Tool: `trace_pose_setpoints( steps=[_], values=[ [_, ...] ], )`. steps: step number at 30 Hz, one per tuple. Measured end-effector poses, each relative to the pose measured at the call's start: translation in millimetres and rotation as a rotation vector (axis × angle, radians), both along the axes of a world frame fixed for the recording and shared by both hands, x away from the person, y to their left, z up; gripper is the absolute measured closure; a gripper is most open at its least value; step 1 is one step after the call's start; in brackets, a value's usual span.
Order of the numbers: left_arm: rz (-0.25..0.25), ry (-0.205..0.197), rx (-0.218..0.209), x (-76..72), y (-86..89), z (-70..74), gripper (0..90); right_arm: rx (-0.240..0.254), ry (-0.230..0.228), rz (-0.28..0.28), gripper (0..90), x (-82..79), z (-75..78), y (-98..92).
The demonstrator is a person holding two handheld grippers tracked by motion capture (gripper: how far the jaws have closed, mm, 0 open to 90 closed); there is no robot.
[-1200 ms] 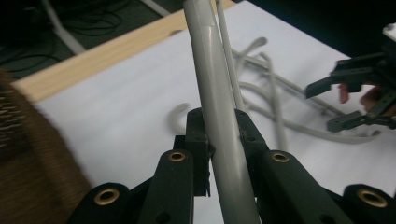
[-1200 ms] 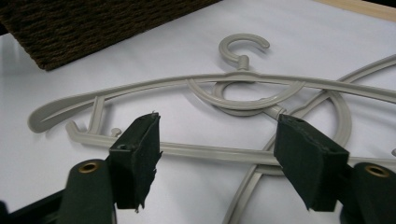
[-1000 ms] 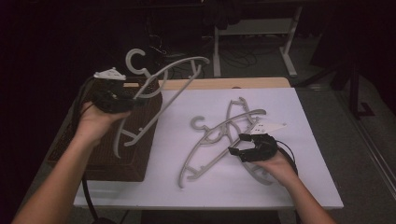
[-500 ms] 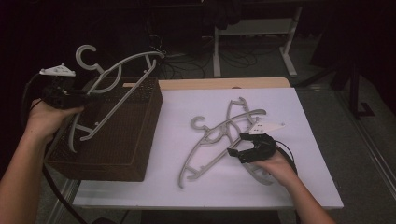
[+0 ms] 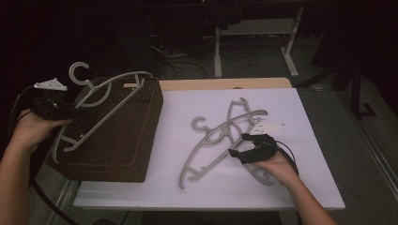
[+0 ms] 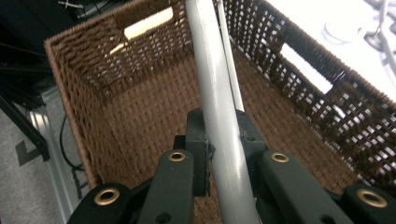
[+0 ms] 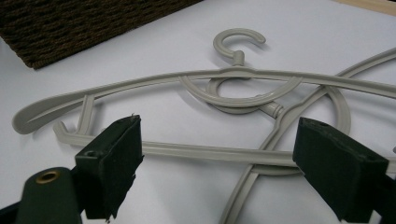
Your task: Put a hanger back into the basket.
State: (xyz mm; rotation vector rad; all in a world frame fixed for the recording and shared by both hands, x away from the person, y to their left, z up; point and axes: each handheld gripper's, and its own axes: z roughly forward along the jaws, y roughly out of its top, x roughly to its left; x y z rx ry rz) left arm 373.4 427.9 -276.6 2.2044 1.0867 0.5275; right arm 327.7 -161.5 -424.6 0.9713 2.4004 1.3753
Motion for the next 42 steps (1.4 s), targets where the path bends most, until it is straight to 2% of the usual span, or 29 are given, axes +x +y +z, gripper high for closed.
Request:
trace_pose_setpoints(
  steps=[6,12,16,21,24,26,29,32,35,38,40,42],
  values=[
    [-0.021,0.035,0.000,2.7,6.0,-15.3,79.3,-0.004,0.000,-0.004,15.0,0.3,-0.5,0.7],
    [-0.026,0.101,0.027,12.4,7.3,-28.2,78.9,-0.010,0.004,-0.005,15.1,1.1,-1.6,1.4],
    [-0.022,0.088,0.006,14.4,12.5,-20.2,78.9,-0.009,0.002,-0.008,15.2,1.4,-1.6,1.2],
    [-0.018,0.088,0.035,19.9,13.7,-16.1,78.9,-0.012,0.000,-0.009,15.2,1.4,-1.7,1.7],
    [-0.031,0.068,0.056,24.4,12.4,-16.4,79.1,-0.014,0.001,-0.008,15.2,1.3,-1.8,2.0],
    [-0.035,0.061,0.054,27.2,12.0,-18.1,79.2,-0.015,0.002,-0.007,15.2,1.4,-2.1,2.2],
    [-0.043,0.071,0.040,30.2,9.5,-24.2,79.2,-0.018,0.003,-0.006,15.2,1.5,-2.4,2.8],
    [-0.040,0.071,0.044,31.2,7.6,-34.4,79.2,-0.017,0.002,-0.007,15.2,1.8,-2.6,2.2],
    [-0.038,0.091,0.028,33.3,8.4,-47.0,79.2,-0.020,0.004,-0.007,15.2,2.0,-2.9,2.1],
    [-0.029,0.104,0.038,33.5,7.5,-58.6,78.4,-0.021,0.002,-0.005,15.2,1.4,-2.8,2.5],
    [0.005,0.080,-0.008,33.2,10.2,-61.6,62.9,-0.023,0.001,-0.005,15.2,1.3,-2.8,2.4],
    [0.041,0.063,-0.037,32.5,12.8,-60.4,55.5,-0.022,0.002,-0.007,15.2,1.5,-2.7,2.2]
  ],
)
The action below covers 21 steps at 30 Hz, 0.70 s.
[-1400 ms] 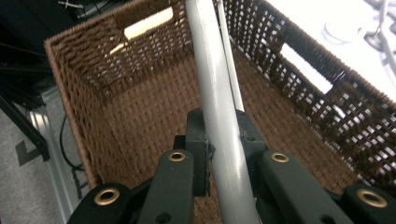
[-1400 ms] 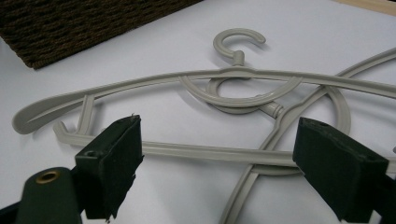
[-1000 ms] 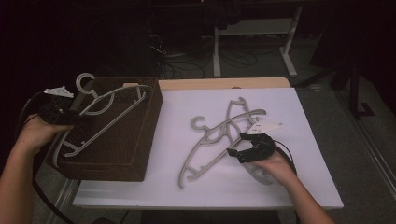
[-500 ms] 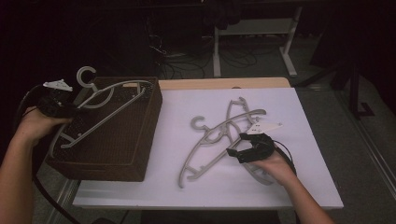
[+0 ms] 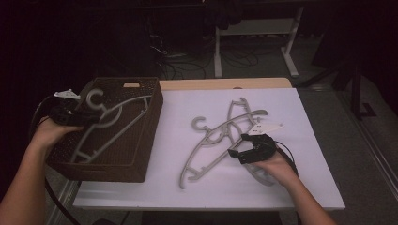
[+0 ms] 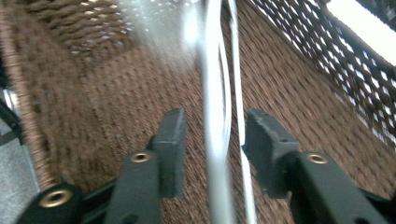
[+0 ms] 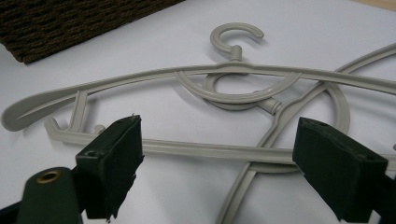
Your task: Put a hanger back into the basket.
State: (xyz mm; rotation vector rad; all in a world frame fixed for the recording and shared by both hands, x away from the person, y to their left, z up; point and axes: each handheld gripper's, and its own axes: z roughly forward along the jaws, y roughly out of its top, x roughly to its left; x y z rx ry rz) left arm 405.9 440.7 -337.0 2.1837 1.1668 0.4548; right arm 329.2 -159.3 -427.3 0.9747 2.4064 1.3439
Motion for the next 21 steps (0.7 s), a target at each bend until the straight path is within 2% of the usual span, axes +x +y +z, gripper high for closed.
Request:
trace_pose_setpoints(
  steps=[5,9,13,17,21],
  values=[
    [0.029,-0.049,-0.065,-5.6,-2.4,11.4,39.9,0.004,-0.004,0.000,15.3,-0.2,1.1,-0.5],
    [0.008,-0.086,-0.147,-13.3,-16.2,23.3,33.9,0.021,-0.005,-0.008,15.4,-0.6,4.9,-2.4],
    [-0.042,-0.105,-0.193,-20.2,-40.0,29.7,28.1,0.025,-0.011,-0.006,15.5,-1.0,7.9,-2.0],
    [-0.085,-0.129,-0.259,-27.2,-65.2,33.3,25.8,0.024,-0.015,-0.003,15.5,-2.3,10.0,-1.8],
    [-0.126,-0.149,-0.284,-36.1,-94.4,36.1,25.1,0.029,-0.024,-0.003,15.5,-4.9,11.9,-4.9]
  ],
)
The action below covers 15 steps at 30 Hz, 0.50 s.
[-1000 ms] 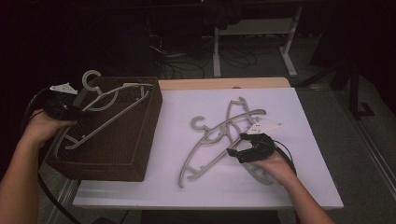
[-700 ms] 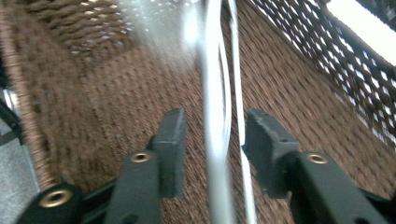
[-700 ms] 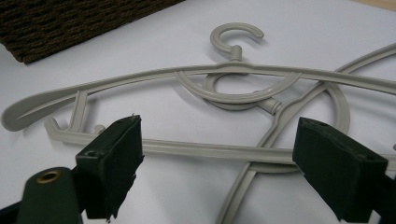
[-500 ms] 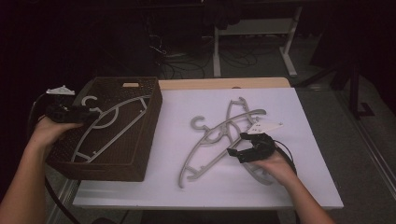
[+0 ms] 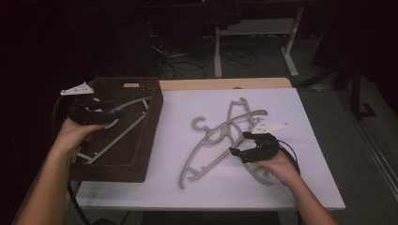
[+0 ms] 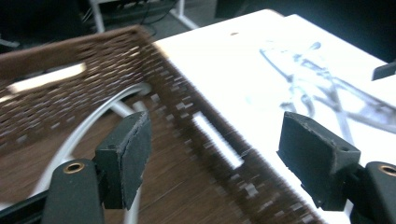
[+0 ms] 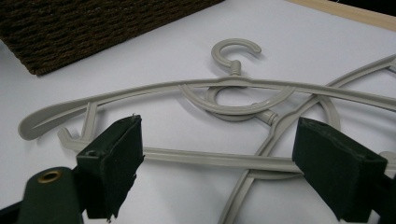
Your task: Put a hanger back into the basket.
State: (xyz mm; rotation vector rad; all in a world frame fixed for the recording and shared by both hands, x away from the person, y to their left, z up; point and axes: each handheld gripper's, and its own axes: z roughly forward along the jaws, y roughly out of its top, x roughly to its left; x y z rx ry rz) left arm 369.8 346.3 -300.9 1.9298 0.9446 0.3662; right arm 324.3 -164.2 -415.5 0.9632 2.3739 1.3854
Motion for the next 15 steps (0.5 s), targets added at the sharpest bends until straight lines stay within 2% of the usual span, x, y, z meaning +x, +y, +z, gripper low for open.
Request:
trace_pose_setpoints(
  steps=[3,9,15],
  values=[
    [-0.023,-0.016,-0.026,-6.8,-22.4,1.0,24.8,0.004,-0.006,-0.003,15.5,-1.4,2.0,-2.2],
    [-0.079,-0.033,-0.046,-18.2,-66.3,-0.5,21.1,0.012,-0.012,-0.006,15.6,-1.0,4.5,-5.6],
    [-0.153,-0.024,-0.060,-24.8,-115.3,-7.7,17.2,0.012,-0.013,-0.011,15.6,-1.1,5.5,-8.2]
  ],
)
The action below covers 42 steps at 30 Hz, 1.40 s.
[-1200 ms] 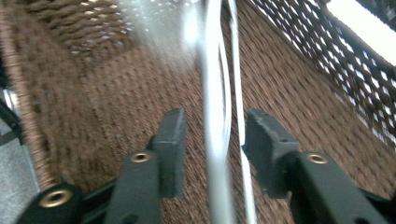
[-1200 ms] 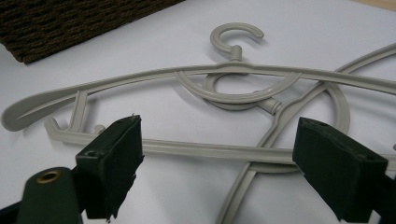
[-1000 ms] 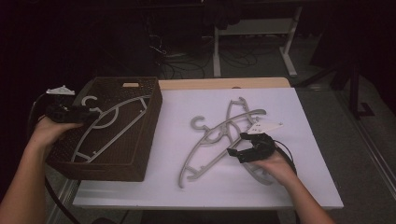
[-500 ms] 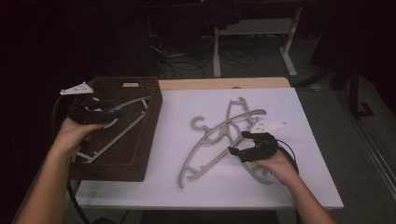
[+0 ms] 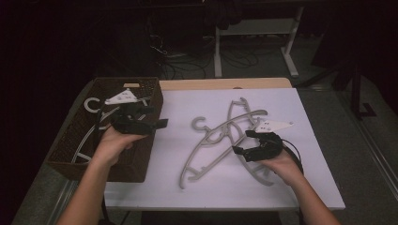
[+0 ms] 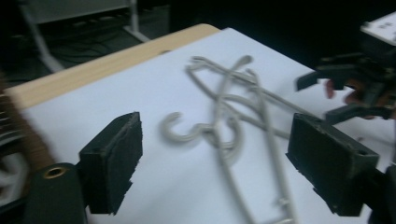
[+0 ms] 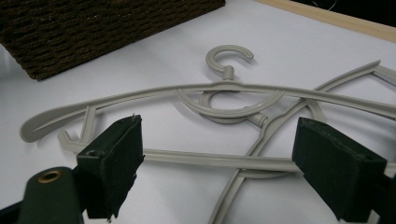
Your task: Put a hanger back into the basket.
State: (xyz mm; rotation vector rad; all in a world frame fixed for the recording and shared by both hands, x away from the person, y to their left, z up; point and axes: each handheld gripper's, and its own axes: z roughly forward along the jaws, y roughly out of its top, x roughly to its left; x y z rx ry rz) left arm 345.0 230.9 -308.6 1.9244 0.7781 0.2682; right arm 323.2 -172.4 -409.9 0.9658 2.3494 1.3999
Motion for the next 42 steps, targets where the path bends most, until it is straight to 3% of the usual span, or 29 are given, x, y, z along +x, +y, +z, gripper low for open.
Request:
trace_pose_setpoints(
  steps=[5,14,16,21,26,33,42],
  values=[
    [-0.036,0.011,-0.017,-4.4,-31.6,-10.8,15.4,-0.002,0.002,-0.003,15.6,-0.1,-0.4,-1.3],
    [-0.086,0.033,0.036,-5.6,-75.3,-47.8,13.5,-0.012,0.010,0.000,18.3,0.4,-3.9,-1.9],
    [-0.083,0.031,0.045,-3.9,-78.3,-56.4,13.2,-0.017,0.017,-0.002,24.7,1.1,-4.8,-0.9],
    [-0.080,0.054,0.055,4.6,-81.8,-78.6,13.2,-0.070,0.038,-0.023,58.6,7.6,-11.9,4.7],
    [-0.065,0.069,0.068,10.7,-84.2,-94.6,13.2,-0.125,0.068,-0.023,78.7,17.6,-22.4,13.3],
    [-0.047,0.088,0.096,18.7,-86.7,-108.5,13.3,-0.176,0.096,0.039,85.9,19.0,-32.4,34.7],
    [-0.049,0.122,0.152,27.0,-95.0,-127.6,15.4,-0.214,0.097,0.040,85.9,18.8,-40.1,41.6]
  ],
)
